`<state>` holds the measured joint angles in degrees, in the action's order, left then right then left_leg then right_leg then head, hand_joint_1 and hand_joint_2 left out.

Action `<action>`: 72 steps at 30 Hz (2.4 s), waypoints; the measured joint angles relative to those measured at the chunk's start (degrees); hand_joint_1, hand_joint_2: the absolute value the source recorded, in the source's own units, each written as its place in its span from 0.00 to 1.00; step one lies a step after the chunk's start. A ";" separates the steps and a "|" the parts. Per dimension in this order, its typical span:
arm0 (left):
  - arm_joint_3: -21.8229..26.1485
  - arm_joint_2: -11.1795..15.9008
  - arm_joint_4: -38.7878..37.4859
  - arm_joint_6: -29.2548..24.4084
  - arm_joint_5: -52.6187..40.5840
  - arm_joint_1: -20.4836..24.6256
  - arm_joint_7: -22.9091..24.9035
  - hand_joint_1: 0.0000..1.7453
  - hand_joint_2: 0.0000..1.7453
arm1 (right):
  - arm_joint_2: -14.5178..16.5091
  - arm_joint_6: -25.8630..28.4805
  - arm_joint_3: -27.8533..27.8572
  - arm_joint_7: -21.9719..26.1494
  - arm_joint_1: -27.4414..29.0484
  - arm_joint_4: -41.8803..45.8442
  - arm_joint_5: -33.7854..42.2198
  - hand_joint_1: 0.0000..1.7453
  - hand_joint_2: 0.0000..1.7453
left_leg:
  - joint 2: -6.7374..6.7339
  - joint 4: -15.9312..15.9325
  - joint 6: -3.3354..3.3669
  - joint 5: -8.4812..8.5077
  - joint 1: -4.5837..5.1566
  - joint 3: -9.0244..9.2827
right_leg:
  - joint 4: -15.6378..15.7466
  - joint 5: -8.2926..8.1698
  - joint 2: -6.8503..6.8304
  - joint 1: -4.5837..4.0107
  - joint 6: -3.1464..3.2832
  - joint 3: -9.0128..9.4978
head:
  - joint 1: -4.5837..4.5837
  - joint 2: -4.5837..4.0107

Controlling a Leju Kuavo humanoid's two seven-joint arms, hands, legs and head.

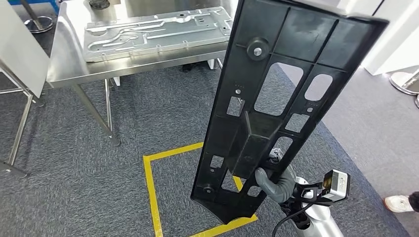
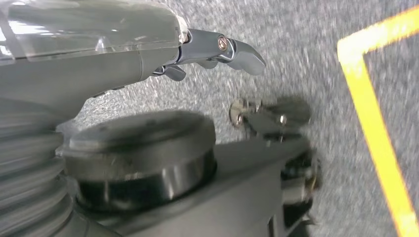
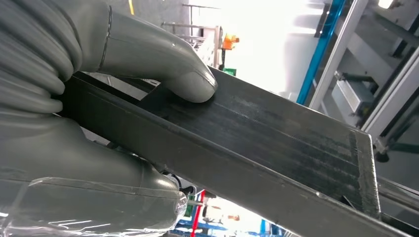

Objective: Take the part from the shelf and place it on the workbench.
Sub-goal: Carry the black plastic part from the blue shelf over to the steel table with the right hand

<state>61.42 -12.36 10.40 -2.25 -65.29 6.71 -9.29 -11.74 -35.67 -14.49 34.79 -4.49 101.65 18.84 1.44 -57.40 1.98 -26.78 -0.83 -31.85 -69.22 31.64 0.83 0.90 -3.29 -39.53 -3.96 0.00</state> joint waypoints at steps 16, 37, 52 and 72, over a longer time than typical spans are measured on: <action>0.01 -0.05 0.00 0.83 0.26 -0.48 -0.47 0.00 1.00 | -0.15 -0.04 0.03 -0.32 0.59 -0.18 -0.21 1.00 1.00 | -1.72 -14.76 -2.84 -6.77 0.13 -6.60 | 13.43 -3.24 -0.75 -0.54 3.79 10.16 | 0.00 0.00; -0.02 -0.45 -0.01 1.82 -0.34 -0.66 -0.90 0.00 1.00 | -3.47 -0.42 4.18 -1.38 -0.18 -1.22 -0.90 1.00 1.00 | -0.77 1.66 -1.57 -6.95 -0.53 10.06 | 7.73 -7.09 -1.75 0.81 -0.54 -2.68 | 0.09 -0.01; -0.04 -0.26 0.01 1.61 -0.09 -0.19 -0.74 0.00 1.00 | -3.61 -2.28 4.88 -1.78 -0.77 -2.32 -0.89 1.00 1.00 | -0.90 -4.07 0.12 -4.71 1.78 0.10 | 10.76 -8.13 -0.50 -1.90 4.67 3.85 | 0.06 0.00; -0.15 -0.60 0.02 1.76 -0.61 0.01 -1.52 0.00 1.00 | -4.17 -0.98 6.74 -1.76 3.35 -1.27 -2.38 1.00 1.00 | 1.51 -1.26 -3.19 -1.38 -0.38 0.44 | 9.47 -5.10 1.29 1.95 0.72 5.12 | -0.03 0.00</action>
<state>61.27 -12.96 10.43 -0.49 -65.90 6.72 -10.81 -15.91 -36.65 -7.75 33.03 -1.14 100.38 16.46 2.95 -58.66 -1.21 -28.16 -1.20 -31.41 -59.76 26.54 2.12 2.85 -2.57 -34.41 -3.99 0.00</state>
